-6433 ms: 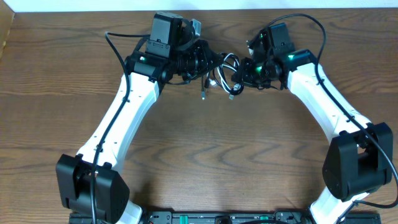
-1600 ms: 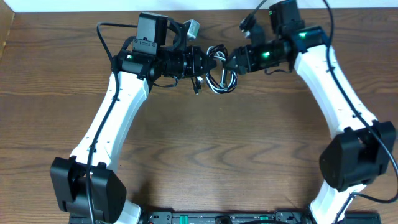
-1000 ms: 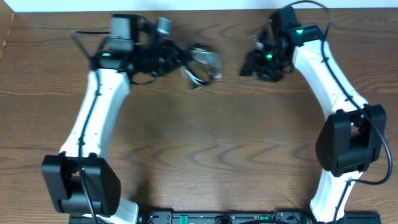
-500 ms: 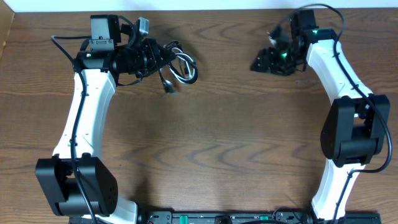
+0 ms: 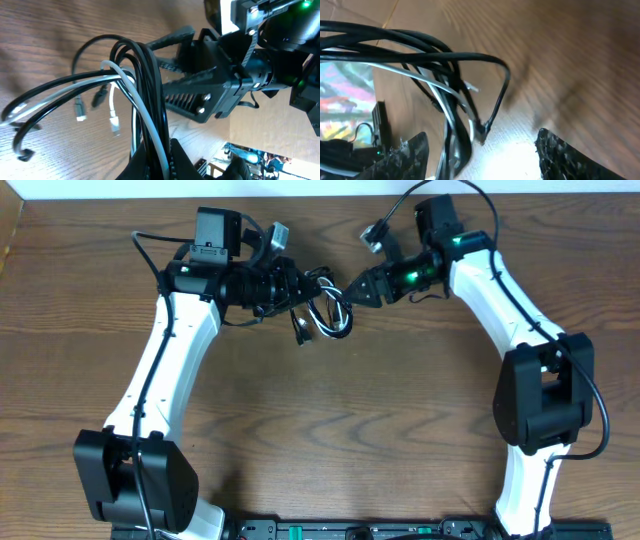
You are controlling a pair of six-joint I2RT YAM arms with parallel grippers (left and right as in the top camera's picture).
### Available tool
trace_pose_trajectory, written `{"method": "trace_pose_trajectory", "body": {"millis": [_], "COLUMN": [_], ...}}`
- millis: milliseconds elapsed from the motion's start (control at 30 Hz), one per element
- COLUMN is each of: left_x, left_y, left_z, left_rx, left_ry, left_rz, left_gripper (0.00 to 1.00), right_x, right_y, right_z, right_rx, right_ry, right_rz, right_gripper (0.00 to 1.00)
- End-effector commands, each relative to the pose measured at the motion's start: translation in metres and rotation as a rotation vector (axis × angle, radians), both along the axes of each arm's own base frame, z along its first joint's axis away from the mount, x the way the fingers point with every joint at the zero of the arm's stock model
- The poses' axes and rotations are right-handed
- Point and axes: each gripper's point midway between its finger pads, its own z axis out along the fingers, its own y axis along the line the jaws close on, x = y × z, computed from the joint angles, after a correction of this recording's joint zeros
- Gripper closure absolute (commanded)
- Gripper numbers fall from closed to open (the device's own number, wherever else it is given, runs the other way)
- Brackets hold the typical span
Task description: Untangle cables
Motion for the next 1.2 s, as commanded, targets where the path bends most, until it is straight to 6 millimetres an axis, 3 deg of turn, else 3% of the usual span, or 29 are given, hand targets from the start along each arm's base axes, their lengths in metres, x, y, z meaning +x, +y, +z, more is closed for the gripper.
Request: {"method": "trace_pose_trajectory", "body": {"millis": [0, 133, 267, 300, 367, 500, 567, 667, 767, 967, 1167], "left_x": [-0.002, -0.003, -0.005, -0.006, -0.008, -0.008, -0.008, 0.000, 0.011, 0.029, 0.025], "left_y": [-0.004, -0.004, -0.010, -0.011, -0.015, -0.015, -0.014, -0.005, 0.010, 0.059, 0.072], "left_z": [0.023, 0.023, 0.023, 0.023, 0.023, 0.023, 0.022, 0.013, 0.003, -0.022, -0.042], "left_rx": [-0.027, -0.028, -0.030, -0.030, -0.030, -0.033, -0.029, 0.042, 0.138, 0.410, 0.492], "left_ry": [-0.044, -0.043, -0.033, -0.033, -0.032, -0.024, -0.025, -0.037, -0.054, -0.057, 0.001], "left_rz": [-0.011, -0.011, -0.019, -0.024, -0.034, -0.027, -0.023, 0.027, 0.097, 0.306, 0.326], "left_gripper": [0.93, 0.93, 0.93, 0.93, 0.93, 0.93, 0.93, 0.93, 0.93, 0.92, 0.93], "right_x": [-0.007, -0.012, -0.018, -0.018, -0.013, -0.008, -0.007, -0.008, -0.018, -0.052, -0.066], "right_y": [0.006, 0.011, 0.031, 0.035, 0.042, 0.039, 0.034, 0.023, 0.013, -0.008, -0.027], "right_z": [0.016, 0.015, 0.015, 0.016, 0.020, 0.019, 0.019, 0.034, 0.059, 0.114, 0.158], "right_rx": [0.018, 0.016, 0.027, 0.032, 0.041, 0.034, 0.033, 0.057, 0.111, 0.306, 0.564], "right_ry": [-0.037, -0.028, -0.062, -0.076, -0.076, -0.060, -0.038, -0.025, -0.019, -0.014, -0.020], "right_rz": [0.033, 0.046, 0.090, 0.097, 0.071, 0.042, 0.021, 0.007, 0.022, 0.132, 0.205], "right_gripper": [0.37, 0.38, 0.40, 0.45, 0.66, 0.99, 0.99, 0.99, 0.99, 0.99, 0.99]}}
